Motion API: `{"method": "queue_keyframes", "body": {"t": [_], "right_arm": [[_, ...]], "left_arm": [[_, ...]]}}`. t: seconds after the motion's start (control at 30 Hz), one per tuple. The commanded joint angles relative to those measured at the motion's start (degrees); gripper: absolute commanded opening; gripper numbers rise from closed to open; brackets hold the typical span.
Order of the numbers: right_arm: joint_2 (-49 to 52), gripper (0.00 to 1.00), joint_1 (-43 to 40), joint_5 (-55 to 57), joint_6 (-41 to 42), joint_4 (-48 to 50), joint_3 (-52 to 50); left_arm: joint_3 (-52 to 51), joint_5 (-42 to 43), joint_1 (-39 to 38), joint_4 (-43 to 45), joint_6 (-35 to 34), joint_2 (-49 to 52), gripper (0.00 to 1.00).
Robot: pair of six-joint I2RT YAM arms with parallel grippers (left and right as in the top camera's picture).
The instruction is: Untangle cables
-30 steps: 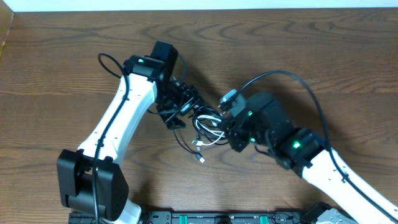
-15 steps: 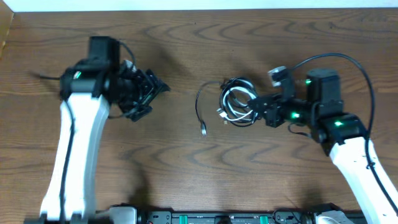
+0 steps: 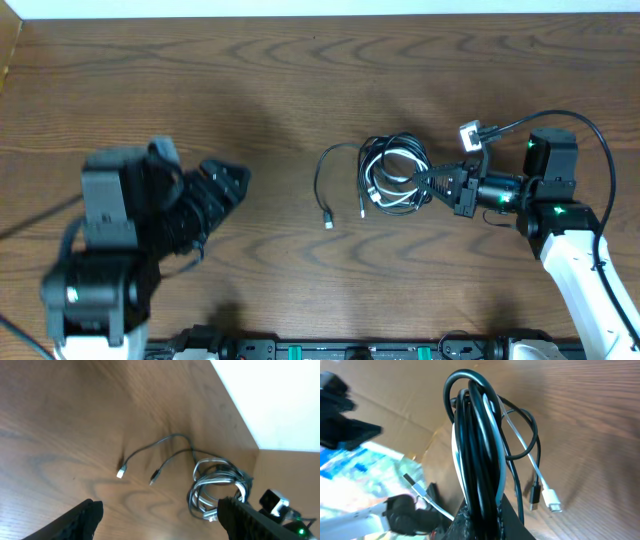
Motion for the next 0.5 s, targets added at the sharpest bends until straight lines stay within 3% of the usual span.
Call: {"method": "queue_keyframes", "body": {"t": [0.0,0.13,0.27,0.37,0.47], "right_arm": [[-0.3,0.01,-0.3,-7.4,-1.5,0.5,-0.1],[-0.3,0.01,-0.3,-10.9,3.3,0.5,-0.1],[-0.3,0.01,-0.3,-15.9,6.0,0.3,-0.1],[-0.3,0.01,-0.2,-17.4,6.4,0.0,-0.1],[-0.2,0.01,-0.2,-17.4,8.1,-0.2,-0.2]], "left_arm": [[-10.1,2.1,0.2,7.1,-1.5,-5.2,0.78],[-21.2,11.7,0.1,21.7,7.3,-9.1,0.78],[-29.0,17.6,0.1,35.5,9.1,-8.4,0.83],[-31.0,20.9,0.1,43.6,9.8,-6.1,0.84],[-31.2,25.5,0.1,50.5,15.1,-3.4,0.84]]}}
